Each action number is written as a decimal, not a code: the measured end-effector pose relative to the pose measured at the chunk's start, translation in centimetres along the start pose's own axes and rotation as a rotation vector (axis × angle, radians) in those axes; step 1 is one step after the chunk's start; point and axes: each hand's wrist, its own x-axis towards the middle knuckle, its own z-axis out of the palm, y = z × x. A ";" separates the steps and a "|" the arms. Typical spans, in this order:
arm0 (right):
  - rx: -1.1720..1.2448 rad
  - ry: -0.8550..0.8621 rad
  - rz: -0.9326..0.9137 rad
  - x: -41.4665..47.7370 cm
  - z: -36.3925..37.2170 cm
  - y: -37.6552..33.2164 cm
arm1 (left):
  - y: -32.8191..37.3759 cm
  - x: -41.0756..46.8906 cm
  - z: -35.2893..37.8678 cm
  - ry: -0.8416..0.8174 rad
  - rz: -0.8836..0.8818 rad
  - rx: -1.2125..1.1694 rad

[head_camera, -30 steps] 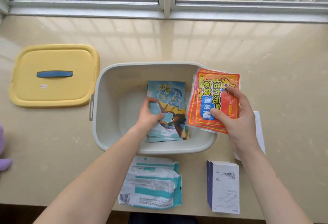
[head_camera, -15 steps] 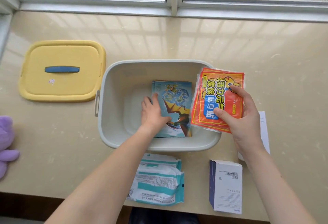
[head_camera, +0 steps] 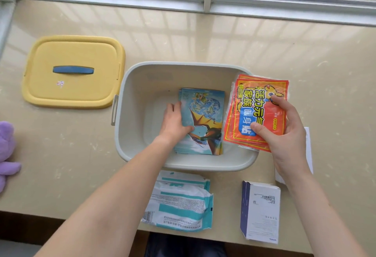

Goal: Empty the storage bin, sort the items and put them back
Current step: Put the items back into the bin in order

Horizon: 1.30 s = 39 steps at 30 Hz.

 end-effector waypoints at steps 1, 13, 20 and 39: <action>0.000 0.001 0.001 -0.1 0.0 0.0 | -0.1 0.0 0.0 -0.001 0.000 -0.009; 0.013 0.019 0.009 -0.4 0.2 0.0 | 0.2 -0.1 -0.6 0.010 -0.059 -0.184; 0.055 0.004 0.019 -1.6 1.4 -2.0 | 2.3 -3.8 -7.2 0.217 0.214 -0.132; -0.185 -0.119 0.229 3.3 11.5 5.0 | -5.7 -6.3 -11.7 0.444 0.209 -0.078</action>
